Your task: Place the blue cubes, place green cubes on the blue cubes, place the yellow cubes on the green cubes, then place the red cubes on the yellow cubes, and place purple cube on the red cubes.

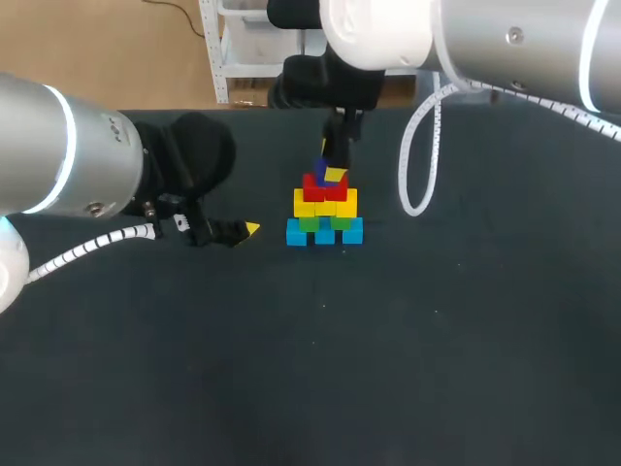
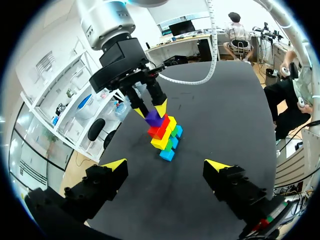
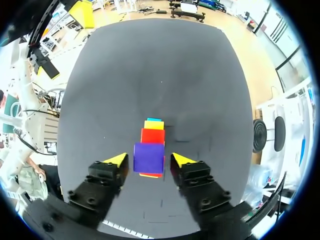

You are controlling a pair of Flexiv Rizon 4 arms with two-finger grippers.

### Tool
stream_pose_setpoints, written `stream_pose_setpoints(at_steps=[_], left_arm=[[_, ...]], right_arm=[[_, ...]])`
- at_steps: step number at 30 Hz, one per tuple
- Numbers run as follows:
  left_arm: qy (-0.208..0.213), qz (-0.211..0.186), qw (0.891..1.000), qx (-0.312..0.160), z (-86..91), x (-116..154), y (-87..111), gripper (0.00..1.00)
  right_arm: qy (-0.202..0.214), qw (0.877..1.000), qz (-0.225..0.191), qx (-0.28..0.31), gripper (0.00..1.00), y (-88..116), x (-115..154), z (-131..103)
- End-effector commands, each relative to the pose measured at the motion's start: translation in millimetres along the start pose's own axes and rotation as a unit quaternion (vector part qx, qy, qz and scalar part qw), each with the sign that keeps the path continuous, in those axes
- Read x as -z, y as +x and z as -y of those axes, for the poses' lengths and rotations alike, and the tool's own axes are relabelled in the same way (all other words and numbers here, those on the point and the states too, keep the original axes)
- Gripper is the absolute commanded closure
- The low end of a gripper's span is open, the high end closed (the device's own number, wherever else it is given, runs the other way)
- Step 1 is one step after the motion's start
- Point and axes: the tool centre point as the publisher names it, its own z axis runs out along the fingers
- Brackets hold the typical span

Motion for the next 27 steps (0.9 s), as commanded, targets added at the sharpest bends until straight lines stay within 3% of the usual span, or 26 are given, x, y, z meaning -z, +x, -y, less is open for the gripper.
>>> stream_pose_setpoints(at_steps=[1, 4, 11, 15, 21, 27], left_arm=[[-0.003, -0.001, 1.0, 0.001, 1.1, -0.6, 0.1, 0.0], [-0.003, -0.001, 1.0, 0.001, 1.1, -0.6, 0.1, 0.0], [-0.003, -0.001, 1.0, 0.001, 1.1, -0.6, 0.1, 0.0], [-0.003, -0.001, 1.0, 0.001, 1.1, -0.6, 0.1, 0.0], [-0.003, -0.001, 1.0, 0.001, 1.1, -0.6, 0.1, 0.0], [-0.003, -0.001, 1.0, 0.001, 1.1, -0.6, 0.1, 0.0]], right_arm=[[-0.001, 1.0, -0.001, -0.001, 0.16, -1.5, -0.4, 2.2], [0.0, 1.0, -0.001, -0.002, 0.0, -1.4, 0.5, 3.1], [0.013, 1.0, 0.007, -0.009, 0.0, 3.8, 11.7, 1.9], [0.032, 0.999, 0.021, -0.025, 0.0, 17.7, 20.0, -2.4], [0.066, 0.991, 0.085, -0.082, 0.0, 54.6, 31.7, -7.9], [0.122, 0.964, 0.183, -0.149, 0.0, 85.6, 41.3, -15.6]])
